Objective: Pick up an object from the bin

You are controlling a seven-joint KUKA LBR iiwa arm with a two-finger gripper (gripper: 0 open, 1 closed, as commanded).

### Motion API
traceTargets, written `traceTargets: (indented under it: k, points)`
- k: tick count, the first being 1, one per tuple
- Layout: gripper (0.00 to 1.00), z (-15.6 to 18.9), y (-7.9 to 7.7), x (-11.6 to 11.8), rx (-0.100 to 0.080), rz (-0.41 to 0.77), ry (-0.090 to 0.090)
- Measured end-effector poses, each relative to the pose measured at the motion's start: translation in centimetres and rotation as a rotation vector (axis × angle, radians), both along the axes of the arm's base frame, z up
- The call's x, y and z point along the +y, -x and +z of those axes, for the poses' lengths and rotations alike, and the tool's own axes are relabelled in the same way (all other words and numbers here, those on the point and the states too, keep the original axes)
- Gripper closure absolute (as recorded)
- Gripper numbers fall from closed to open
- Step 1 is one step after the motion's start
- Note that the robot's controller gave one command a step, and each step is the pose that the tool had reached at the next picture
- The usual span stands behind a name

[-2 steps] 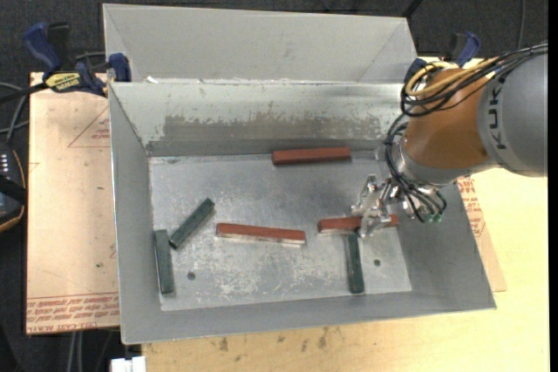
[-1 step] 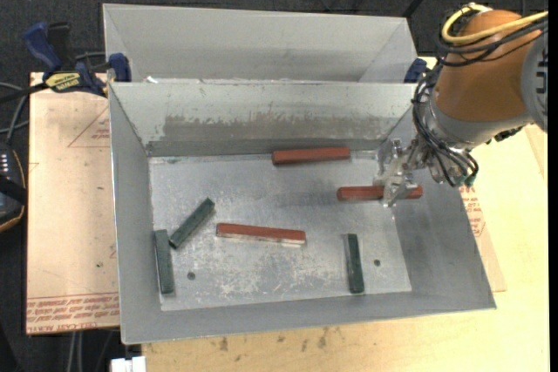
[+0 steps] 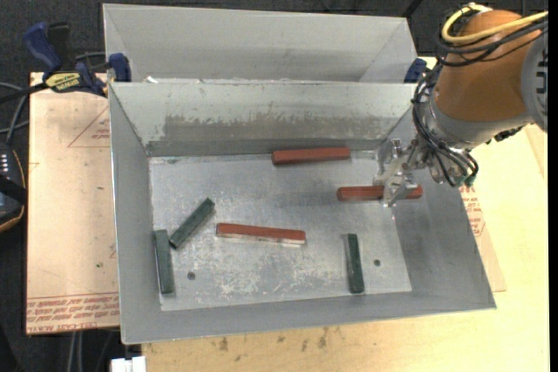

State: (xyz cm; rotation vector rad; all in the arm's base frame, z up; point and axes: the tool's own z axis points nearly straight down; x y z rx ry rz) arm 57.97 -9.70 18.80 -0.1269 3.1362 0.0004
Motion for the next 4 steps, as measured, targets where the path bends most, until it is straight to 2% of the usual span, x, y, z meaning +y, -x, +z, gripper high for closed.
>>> traceTargets:
  k: [1, 2, 3, 4]
  points:
    - [1.00, -2.0, 0.2, -0.2, -0.007, 0.086, 0.001]
    - [1.00, -0.4, 0.4, -0.2, 0.012, 0.187, -0.004]
    - [1.00, -1.5, -0.2, 0.1, -0.013, 0.088, 0.003]
    - [1.00, -0.1, -0.1, -0.4, 0.012, 0.063, -0.003]
